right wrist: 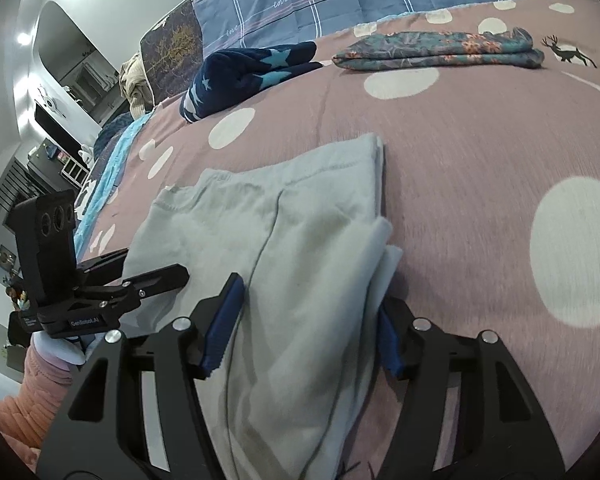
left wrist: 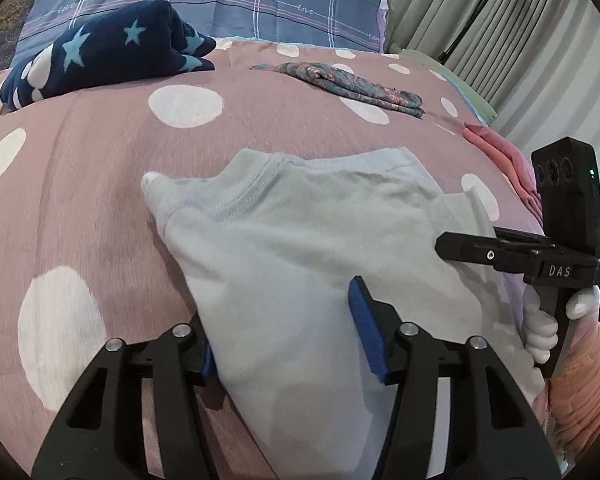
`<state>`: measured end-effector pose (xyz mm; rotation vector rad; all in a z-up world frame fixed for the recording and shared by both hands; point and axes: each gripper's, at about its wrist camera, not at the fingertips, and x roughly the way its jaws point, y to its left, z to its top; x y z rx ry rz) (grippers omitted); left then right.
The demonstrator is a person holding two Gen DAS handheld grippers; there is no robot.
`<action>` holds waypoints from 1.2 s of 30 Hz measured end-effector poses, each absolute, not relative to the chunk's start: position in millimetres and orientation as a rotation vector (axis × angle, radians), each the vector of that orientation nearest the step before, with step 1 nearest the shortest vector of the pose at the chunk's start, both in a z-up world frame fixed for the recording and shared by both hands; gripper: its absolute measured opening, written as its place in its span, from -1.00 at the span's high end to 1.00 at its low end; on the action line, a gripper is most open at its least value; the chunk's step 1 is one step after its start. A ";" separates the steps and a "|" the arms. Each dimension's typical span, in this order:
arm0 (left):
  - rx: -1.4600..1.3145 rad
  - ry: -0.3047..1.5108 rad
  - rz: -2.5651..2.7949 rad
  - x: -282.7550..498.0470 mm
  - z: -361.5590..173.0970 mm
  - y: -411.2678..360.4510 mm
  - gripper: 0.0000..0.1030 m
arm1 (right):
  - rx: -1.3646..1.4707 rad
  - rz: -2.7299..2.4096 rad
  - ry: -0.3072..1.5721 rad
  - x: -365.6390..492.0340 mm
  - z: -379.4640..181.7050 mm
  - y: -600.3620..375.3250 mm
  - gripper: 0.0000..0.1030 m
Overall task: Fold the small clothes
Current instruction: 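Close the left gripper on the shirt while the right gripper pinches the other edge, then lift the folded grey shirt with both grippers and carry it toward the pink stack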
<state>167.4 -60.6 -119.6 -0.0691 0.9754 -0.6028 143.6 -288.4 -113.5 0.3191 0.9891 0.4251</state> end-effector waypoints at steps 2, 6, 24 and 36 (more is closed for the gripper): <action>-0.069 0.975 -0.597 168.0 -119.1 -59.3 0.12 | 0.301 0.419 0.984 143.8 -113.1 -286.5 -0.03; -0.039 0.932 -0.589 163.1 -113.0 -59.2 0.43 | 0.262 0.377 0.945 138.0 -106.1 -282.5 0.53; 0.015 0.644 -0.600 90.1 -13.1 -63.5 0.61 | 0.000 0.233 0.579 39.9 -1.3 -240.5 0.71; 0.096 0.494 -0.641 31.4 50.9 -97.4 0.62 | -0.030 0.154 0.393 -38.2 49.2 -263.2 0.71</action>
